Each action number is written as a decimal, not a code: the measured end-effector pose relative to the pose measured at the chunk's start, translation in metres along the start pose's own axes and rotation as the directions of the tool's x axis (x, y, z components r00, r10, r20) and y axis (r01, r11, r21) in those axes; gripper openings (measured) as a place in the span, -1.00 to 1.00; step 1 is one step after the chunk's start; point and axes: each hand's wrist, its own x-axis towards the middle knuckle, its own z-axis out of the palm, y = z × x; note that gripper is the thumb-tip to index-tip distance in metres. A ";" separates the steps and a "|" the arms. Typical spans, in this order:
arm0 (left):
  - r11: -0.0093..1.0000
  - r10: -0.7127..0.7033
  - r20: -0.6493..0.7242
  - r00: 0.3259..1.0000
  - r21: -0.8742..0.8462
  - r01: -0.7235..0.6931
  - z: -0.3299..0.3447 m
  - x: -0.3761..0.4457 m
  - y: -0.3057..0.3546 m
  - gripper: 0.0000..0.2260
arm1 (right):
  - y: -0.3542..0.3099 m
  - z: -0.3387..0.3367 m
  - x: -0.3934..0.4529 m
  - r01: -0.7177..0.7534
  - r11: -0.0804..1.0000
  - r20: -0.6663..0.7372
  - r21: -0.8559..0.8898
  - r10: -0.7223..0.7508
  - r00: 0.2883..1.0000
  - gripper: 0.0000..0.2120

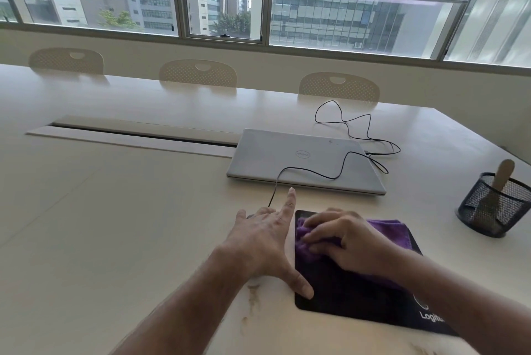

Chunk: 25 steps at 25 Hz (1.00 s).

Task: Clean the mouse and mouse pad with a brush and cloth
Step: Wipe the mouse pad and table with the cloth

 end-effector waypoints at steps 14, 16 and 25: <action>0.999 0.005 -0.007 1.000 0.031 -0.005 0.003 0.003 -0.002 0.42 | 0.005 -0.010 -0.012 0.053 0.998 0.055 0.015 -0.053 0.997 -0.86; 1.000 0.003 -0.006 1.000 0.026 -0.003 0.003 0.004 -0.003 0.42 | 0.023 -0.015 0.006 -0.071 0.998 -0.061 0.004 0.071 0.996 -0.82; 1.000 0.006 -0.020 1.000 0.017 -0.006 0.002 0.002 -0.001 0.42 | -0.003 -0.003 -0.013 0.140 0.990 0.080 0.035 -0.142 0.987 -0.88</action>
